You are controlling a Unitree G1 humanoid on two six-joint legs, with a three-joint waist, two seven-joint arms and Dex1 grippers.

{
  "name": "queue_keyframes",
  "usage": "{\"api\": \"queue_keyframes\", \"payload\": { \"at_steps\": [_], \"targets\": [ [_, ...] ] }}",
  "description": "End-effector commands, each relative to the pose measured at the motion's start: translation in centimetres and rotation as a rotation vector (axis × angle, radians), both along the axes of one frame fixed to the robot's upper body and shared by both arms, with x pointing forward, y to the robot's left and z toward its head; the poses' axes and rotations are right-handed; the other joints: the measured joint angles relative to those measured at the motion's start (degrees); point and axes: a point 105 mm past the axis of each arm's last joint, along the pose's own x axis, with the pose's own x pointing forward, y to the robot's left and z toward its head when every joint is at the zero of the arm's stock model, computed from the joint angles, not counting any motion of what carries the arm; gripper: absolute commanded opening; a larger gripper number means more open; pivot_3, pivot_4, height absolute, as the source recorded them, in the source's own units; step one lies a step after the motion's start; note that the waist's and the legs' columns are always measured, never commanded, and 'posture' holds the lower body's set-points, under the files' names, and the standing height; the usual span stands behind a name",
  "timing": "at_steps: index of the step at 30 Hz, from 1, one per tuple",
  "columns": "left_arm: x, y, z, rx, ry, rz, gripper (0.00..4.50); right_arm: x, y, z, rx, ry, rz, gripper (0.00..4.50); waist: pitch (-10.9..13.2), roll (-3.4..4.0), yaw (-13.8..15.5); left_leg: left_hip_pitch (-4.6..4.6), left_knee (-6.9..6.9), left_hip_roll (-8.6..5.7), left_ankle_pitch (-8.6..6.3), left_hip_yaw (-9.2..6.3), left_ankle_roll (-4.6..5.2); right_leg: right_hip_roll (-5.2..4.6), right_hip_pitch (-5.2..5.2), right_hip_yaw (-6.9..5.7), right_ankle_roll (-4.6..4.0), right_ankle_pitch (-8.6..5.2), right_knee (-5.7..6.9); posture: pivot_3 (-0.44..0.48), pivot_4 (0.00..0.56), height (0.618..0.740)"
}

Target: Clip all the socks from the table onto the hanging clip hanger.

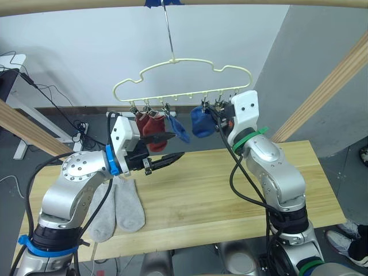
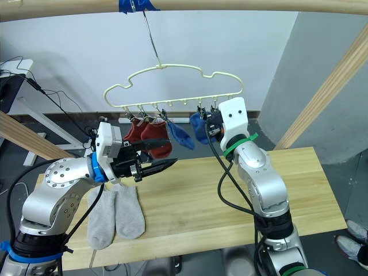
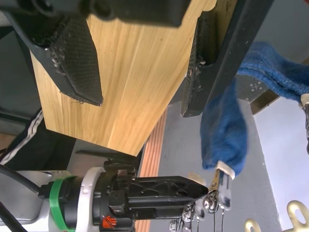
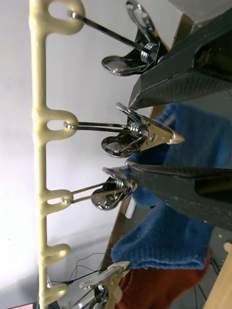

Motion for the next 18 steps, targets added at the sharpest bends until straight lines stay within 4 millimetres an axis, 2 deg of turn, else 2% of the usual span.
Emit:
{"api": "queue_keyframes", "payload": {
  "at_steps": [1,18],
  "targets": [
    [-0.13,-0.29,0.47,-0.001,-0.035,-0.014,2.86,-0.27,-0.33,1.95,0.043,-0.079,-0.025,1.84,0.00,0.00,-0.02,0.00,0.00,-0.01,0.00,0.00,0.00,0.00,0.00,0.00,0.00,0.00,0.00,-0.239,0.245,0.740],
    [0.11,-0.71,0.36,-0.001,-0.035,-0.037,2.86,-0.34,-0.53,2.41,0.178,-0.043,-0.069,1.84,-0.03,0.02,-0.20,0.00,0.03,0.00,0.00,0.00,0.00,0.00,0.00,0.01,-0.01,0.01,0.04,-0.255,0.241,0.740]
  ]
}}
